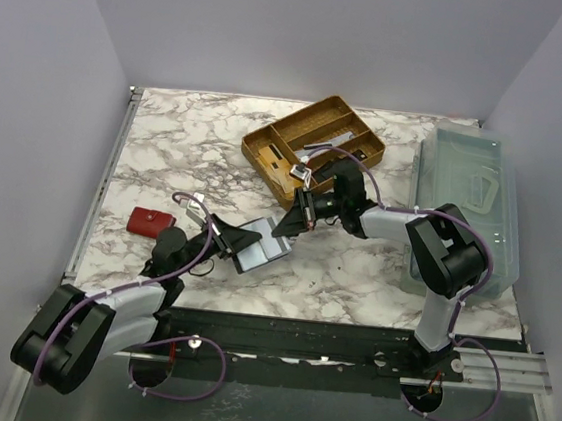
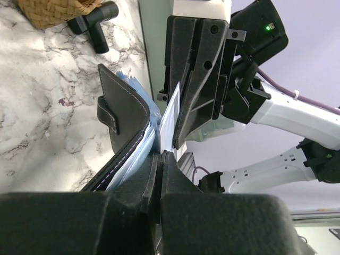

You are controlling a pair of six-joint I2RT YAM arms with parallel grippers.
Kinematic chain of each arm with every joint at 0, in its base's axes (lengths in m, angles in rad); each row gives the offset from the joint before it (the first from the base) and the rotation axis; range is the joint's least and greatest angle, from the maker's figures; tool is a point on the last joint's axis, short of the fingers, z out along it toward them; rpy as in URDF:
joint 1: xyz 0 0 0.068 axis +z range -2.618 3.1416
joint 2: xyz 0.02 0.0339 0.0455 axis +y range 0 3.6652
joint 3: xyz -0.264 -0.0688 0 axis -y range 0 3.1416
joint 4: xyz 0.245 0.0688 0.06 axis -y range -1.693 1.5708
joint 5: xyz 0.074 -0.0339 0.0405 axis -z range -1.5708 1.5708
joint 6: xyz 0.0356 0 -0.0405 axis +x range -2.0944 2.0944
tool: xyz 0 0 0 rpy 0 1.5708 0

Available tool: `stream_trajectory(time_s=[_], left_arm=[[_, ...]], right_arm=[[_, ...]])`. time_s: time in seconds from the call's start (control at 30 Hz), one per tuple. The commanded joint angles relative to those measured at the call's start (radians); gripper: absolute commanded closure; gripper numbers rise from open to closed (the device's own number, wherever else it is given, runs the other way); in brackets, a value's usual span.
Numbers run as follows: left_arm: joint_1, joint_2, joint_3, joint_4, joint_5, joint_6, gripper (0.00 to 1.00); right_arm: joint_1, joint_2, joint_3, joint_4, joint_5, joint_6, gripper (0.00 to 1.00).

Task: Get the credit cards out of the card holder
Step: Remove the credit card from the card holder.

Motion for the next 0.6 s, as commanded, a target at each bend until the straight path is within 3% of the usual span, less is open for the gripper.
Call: stream_trajectory(time_s=[0.0, 0.57], left_arm=[[0.0, -0.073, -0.021, 0.051, -0.02, 0.044, 1.0], [0.034, -0.222, -0.052, -0.1, 0.017, 0.063, 1.0]], right_arm=[[0.042, -0.032, 0.03, -0.014, -0.054, -0.029, 0.98], [-0.006, -0.032, 0.02, 0.011, -0.079, -0.019, 1.0]])
